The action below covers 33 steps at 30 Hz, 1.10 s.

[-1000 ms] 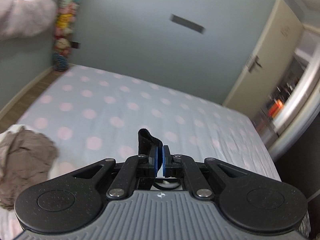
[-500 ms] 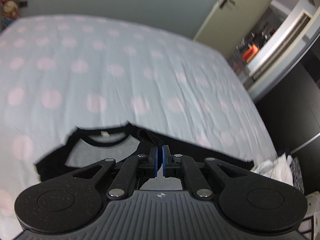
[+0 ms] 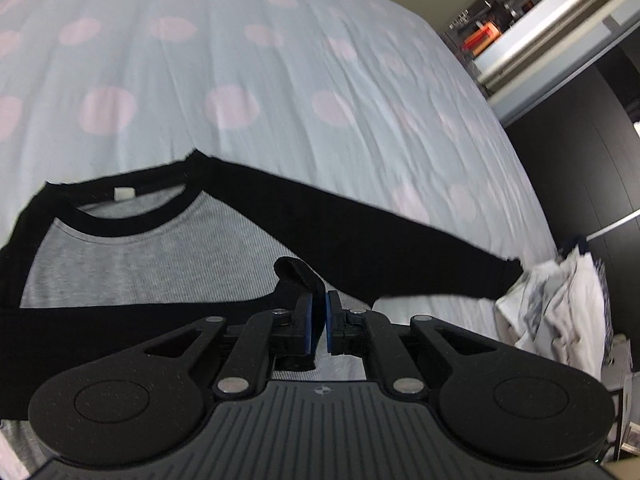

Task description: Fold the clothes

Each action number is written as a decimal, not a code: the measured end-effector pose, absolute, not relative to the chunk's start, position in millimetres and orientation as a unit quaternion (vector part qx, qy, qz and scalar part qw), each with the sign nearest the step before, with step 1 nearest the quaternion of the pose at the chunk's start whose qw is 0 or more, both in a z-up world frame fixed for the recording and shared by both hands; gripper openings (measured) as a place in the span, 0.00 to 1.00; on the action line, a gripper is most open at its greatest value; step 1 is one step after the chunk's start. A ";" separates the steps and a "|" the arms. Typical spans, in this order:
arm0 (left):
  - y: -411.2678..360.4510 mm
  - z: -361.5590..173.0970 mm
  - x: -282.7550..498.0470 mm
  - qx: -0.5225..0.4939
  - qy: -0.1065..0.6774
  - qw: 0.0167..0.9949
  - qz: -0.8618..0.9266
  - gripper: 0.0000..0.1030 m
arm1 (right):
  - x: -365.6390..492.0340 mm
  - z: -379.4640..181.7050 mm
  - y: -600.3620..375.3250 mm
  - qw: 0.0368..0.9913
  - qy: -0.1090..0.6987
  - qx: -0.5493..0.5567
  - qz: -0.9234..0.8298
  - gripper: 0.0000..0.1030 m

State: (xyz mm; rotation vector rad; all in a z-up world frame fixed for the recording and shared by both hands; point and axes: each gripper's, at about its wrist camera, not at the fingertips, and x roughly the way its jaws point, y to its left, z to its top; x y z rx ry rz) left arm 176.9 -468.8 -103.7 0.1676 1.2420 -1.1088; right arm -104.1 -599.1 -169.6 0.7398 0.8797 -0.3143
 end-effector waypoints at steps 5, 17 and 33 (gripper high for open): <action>-461.2 -109.8 171.9 0.087 0.543 0.664 -0.506 0.24 | -103.7 -167.1 -599.5 0.827 0.418 0.343 -0.155 0.56; -378.0 -120.1 187.6 0.152 0.509 0.742 -0.408 0.24 | -32.4 -146.0 -582.4 0.873 0.401 0.244 -0.132 0.54; -248.9 -183.6 212.1 0.050 0.494 0.809 -0.315 0.24 | 89.4 -172.6 -551.4 0.891 0.425 0.095 -0.128 0.45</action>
